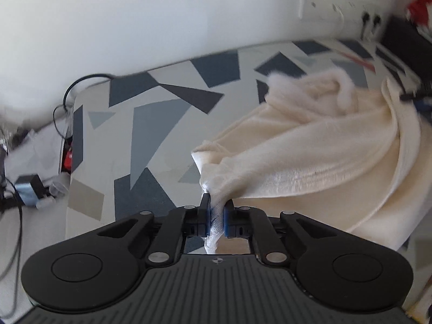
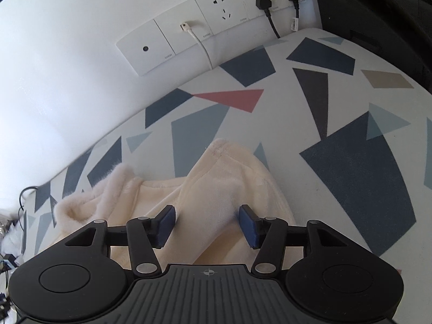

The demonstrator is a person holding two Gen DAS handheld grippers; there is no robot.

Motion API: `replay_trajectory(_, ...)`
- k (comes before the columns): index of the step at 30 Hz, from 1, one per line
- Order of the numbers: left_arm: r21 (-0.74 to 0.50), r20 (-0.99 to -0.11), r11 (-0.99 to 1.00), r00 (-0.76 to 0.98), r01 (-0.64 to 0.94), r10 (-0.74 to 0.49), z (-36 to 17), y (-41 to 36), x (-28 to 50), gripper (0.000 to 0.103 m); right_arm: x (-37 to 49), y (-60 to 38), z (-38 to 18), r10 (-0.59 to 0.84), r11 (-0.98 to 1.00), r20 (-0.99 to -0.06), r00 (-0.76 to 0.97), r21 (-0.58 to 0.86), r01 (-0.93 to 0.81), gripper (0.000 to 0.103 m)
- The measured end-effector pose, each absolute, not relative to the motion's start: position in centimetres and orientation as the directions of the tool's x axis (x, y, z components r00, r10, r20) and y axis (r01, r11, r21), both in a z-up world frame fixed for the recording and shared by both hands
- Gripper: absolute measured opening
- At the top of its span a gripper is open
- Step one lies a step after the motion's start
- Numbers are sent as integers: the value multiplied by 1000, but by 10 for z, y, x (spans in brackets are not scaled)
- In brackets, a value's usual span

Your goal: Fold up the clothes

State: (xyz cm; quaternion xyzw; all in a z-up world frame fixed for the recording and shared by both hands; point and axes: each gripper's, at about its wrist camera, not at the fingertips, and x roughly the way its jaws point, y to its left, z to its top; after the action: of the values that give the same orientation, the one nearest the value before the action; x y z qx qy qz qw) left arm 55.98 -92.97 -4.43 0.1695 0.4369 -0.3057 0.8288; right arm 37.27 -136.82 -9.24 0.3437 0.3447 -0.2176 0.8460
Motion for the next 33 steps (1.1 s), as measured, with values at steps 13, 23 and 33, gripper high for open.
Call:
replay_trajectory(13, -362, -790, 883, 405, 299, -461, -35, -924, 610, 8, 419, -1369, -107, -182, 730, -783, 595, 298, 615, 22)
replay_trajectory(23, -312, -839, 929, 401, 200, -368, -53, -936, 657, 16, 383, -1419, -73, -283, 568, -595, 752, 528, 631, 5)
replay_trajectory(33, -191, -832, 959, 483, 209, -272, -56, -952, 684, 54, 392, -1428, -93, -299, 531, -601, 741, 541, 652, 8)
